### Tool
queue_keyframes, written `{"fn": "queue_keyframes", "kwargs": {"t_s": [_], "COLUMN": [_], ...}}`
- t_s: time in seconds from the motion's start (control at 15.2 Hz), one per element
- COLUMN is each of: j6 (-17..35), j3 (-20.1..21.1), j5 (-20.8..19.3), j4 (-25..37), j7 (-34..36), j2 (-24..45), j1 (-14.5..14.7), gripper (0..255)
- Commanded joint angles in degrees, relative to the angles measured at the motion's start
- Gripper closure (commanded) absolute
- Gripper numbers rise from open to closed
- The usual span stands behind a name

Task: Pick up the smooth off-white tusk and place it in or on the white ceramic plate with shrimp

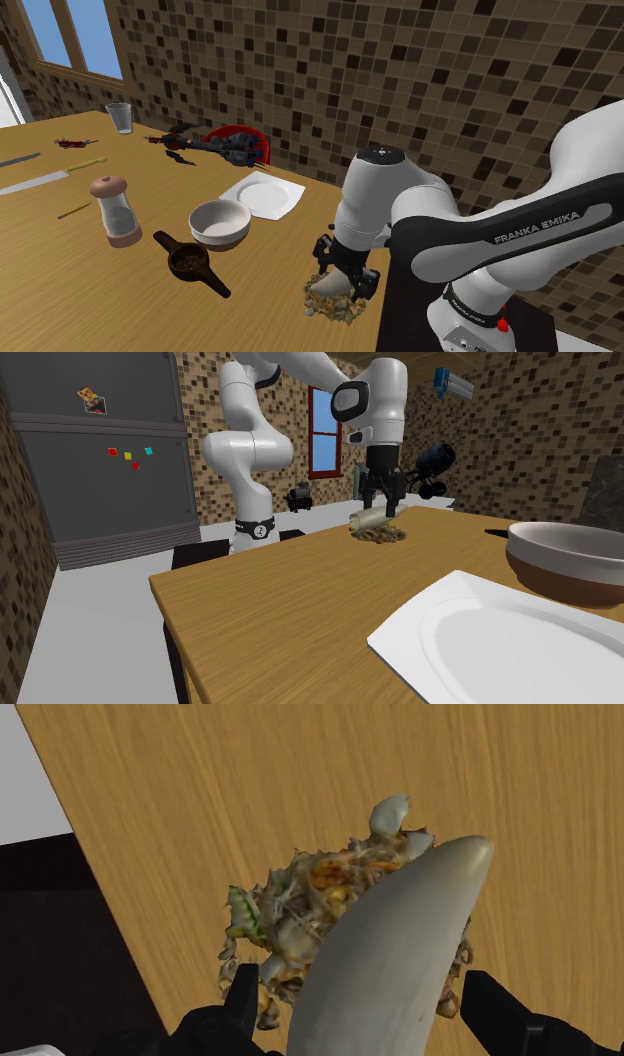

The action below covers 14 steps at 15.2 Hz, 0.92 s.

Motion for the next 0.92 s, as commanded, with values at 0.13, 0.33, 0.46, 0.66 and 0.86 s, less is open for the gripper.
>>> {"fn": "queue_keyframes", "kwargs": {"t_s": [0.13, 0.33, 0.46, 0.66, 0.86], "j6": [-2.65, -9.59, -9.59, -9.58, -9.58], "j3": [-1.24, -4.35, -4.37, -4.37, -4.37], "j5": [-0.26, -1.37, -1.39, -1.39, -1.39], "j4": [0.92, 3.9, 3.89, 3.9, 3.9], "j7": [-0.12, -0.24, -0.22, -0.22, -0.22], "j2": [-1.73, -5.66, -5.66, -5.65, -5.65], "j1": [0.51, 1.39, 1.42, 1.41, 1.41], "gripper": [0, 0, 0, 0, 0]}}
